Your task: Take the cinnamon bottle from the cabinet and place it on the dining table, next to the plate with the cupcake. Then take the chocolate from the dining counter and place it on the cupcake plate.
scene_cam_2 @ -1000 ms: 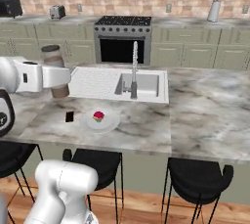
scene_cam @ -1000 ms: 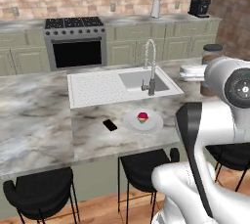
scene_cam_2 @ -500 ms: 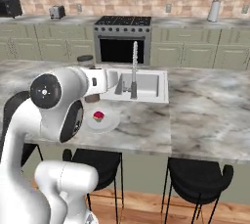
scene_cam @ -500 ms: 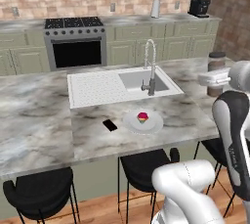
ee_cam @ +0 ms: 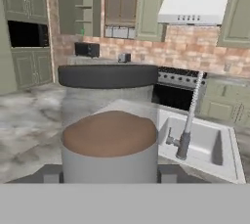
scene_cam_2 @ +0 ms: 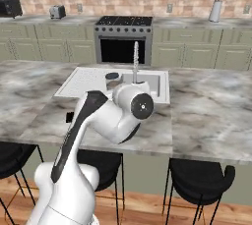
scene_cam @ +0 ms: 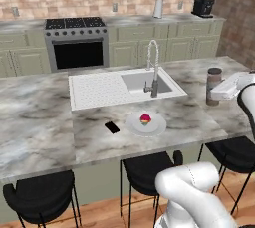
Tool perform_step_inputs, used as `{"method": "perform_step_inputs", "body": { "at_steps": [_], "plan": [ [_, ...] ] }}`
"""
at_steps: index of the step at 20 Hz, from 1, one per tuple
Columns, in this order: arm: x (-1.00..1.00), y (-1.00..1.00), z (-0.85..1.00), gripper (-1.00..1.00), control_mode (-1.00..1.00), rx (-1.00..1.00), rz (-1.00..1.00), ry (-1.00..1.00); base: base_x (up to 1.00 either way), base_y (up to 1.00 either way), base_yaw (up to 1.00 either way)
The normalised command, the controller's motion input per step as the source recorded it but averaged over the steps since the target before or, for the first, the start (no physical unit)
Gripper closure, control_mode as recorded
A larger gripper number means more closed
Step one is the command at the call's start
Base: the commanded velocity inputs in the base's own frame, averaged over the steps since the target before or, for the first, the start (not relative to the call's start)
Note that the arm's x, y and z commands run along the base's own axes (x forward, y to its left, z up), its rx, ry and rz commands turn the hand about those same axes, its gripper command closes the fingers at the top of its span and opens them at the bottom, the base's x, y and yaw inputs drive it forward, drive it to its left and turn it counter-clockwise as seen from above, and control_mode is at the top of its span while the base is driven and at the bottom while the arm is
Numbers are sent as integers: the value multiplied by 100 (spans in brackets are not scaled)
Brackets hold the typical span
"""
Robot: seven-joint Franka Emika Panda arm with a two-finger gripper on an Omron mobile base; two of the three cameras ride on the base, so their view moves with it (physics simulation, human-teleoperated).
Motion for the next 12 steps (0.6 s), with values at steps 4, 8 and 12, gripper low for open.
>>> {"method": "perform_step_inputs", "body": {
  "at_steps": [4, 8, 12],
  "plan": [
    [86, -8, -68, 100, -100, 6, 32, 5, 0, 0, 0],
    [56, 0, -54, 100, -100, 7, 25, 1, 0, 0, 0],
    [8, 0, -12, 100, -100, 8, 3, 4, 0, 0, 0]
  ]
}}
